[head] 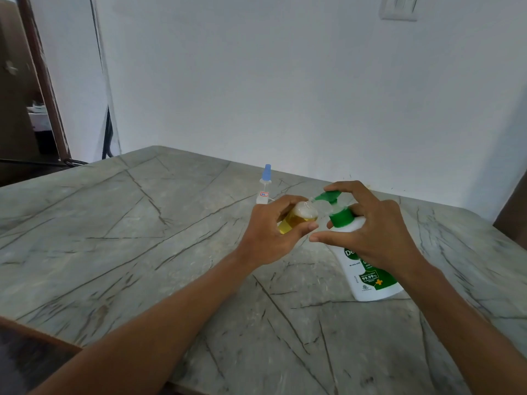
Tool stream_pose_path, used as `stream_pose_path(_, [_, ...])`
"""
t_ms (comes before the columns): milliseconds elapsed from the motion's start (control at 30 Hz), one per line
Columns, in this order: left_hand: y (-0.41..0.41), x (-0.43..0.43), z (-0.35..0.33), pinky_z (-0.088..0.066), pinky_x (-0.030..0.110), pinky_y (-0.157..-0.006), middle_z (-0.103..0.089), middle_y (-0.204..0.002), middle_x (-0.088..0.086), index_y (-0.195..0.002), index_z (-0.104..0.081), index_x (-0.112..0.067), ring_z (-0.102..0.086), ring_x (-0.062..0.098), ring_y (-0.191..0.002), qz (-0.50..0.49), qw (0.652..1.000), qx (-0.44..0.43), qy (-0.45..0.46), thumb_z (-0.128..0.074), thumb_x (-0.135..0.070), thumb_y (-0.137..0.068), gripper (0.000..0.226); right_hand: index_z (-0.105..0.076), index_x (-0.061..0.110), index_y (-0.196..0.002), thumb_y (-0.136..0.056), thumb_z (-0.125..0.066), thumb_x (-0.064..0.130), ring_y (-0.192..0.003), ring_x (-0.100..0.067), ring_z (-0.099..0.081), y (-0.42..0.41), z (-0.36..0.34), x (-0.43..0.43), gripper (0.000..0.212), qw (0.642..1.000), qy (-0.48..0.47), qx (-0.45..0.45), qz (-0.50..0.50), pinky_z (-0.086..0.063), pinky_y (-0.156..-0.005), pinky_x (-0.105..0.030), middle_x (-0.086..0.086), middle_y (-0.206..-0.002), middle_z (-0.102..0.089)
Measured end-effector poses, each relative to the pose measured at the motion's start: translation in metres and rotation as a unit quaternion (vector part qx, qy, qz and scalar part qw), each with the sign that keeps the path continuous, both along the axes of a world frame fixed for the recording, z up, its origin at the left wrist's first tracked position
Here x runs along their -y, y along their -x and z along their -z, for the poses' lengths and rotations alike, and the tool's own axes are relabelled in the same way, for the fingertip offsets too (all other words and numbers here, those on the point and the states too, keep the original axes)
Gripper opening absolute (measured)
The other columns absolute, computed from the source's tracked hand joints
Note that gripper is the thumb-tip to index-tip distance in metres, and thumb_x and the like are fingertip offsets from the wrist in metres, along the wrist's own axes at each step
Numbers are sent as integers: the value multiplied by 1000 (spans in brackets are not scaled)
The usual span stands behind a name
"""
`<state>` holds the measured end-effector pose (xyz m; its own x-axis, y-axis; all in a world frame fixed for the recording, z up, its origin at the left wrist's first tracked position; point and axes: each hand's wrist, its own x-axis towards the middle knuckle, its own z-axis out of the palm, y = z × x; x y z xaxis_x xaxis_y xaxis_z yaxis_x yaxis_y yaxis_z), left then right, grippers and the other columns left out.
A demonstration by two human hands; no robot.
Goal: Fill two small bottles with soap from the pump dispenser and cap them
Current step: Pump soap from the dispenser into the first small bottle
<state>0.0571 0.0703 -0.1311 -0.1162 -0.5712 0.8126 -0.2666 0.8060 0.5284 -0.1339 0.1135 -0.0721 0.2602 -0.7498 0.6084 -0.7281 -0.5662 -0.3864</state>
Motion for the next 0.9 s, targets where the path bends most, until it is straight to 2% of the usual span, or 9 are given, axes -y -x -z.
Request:
stream_pose_path(67, [0,0,-1,-58,23,-81,-72,-104,3,-114,-66,-6,-69,12,-94,-1,1000,-5,-3,-81,-20,-79,41,-44,51,-116,-49,-73,75,-82,-4,-67,0,1,2,77,1000,1,-5,-1,-56,-75,-25,13,-98,-70])
stream_pose_path(167, [1,0,-1,-57,19,-81,-73,-103,4,-114,-66,-6,-69,12,-94,0,1000,-11,-4,-81,-18,-79,40,-44,52,-112,-49,-73,76,-82,-5,-68,0,0,1,74,1000,5,7,-8,-57,-74,-26,13,-103,-69])
stream_pose_path(300, [0,-2,-1,-58,21,-79,-73,-102,4,-114,-66,-6,-69,11,-93,5,1000,4,1,-82,-21,-77,43,-48,50,-96,-47,-78,65,-74,6,-66,-1,-2,-4,60,999,8,24,-19,-49,-66,-5,12,-92,-70])
stream_pose_path(400, [2,-2,0,-59,28,-79,-73,-103,5,-114,-66,-6,-70,13,-92,7,1000,9,-4,-81,-25,-78,44,-47,50,-93,-46,-78,66,-73,9,-63,-1,-3,-5,59,1000,2,23,-17,-45,-64,0,13,-94,-68])
stream_pose_path(467, [3,-2,1,-59,30,-80,-73,-103,6,-114,-66,-6,-70,15,-93,10,1000,-2,-14,-81,-21,-79,41,-45,54,-98,-45,-76,71,-74,9,-62,-1,-3,-4,64,1000,0,19,-16,-46,-62,-3,20,-95,-65])
stream_pose_path(567, [3,-1,1,-59,29,-81,-73,-104,6,-114,-66,-7,-70,16,-93,7,1000,-14,-21,-80,-19,-81,38,-40,61,-107,-45,-72,77,-81,5,-65,-1,-2,-2,72,1000,5,8,-20,-47,-71,-9,30,-96,-62])
stream_pose_path(633, [2,-1,0,-59,26,-81,-73,-104,4,-113,-66,-8,-70,14,-93,6,1000,-17,-23,-80,-20,-81,37,-40,60,-109,-46,-73,76,-81,6,-65,-1,-2,-2,73,1000,9,5,-22,-46,-71,-7,33,-97,-59])
stream_pose_path(800, [2,-1,0,-60,30,-80,-73,-102,3,-113,-66,-7,-70,13,-92,9,1000,-20,-16,-80,-21,-80,39,-44,55,-100,-47,-77,69,-74,17,-61,-3,-4,-4,63,999,20,15,-20,-46,-65,-3,35,-88,-55])
stream_pose_path(900, [2,-1,2,-60,34,-77,-74,-102,5,-113,-66,-6,-71,15,-91,13,1000,-1,-5,-80,-23,-79,41,-48,48,-95,-50,-80,63,-74,14,-63,-2,-3,-5,57,999,23,24,-22,-47,-64,-4,25,-85,-61])
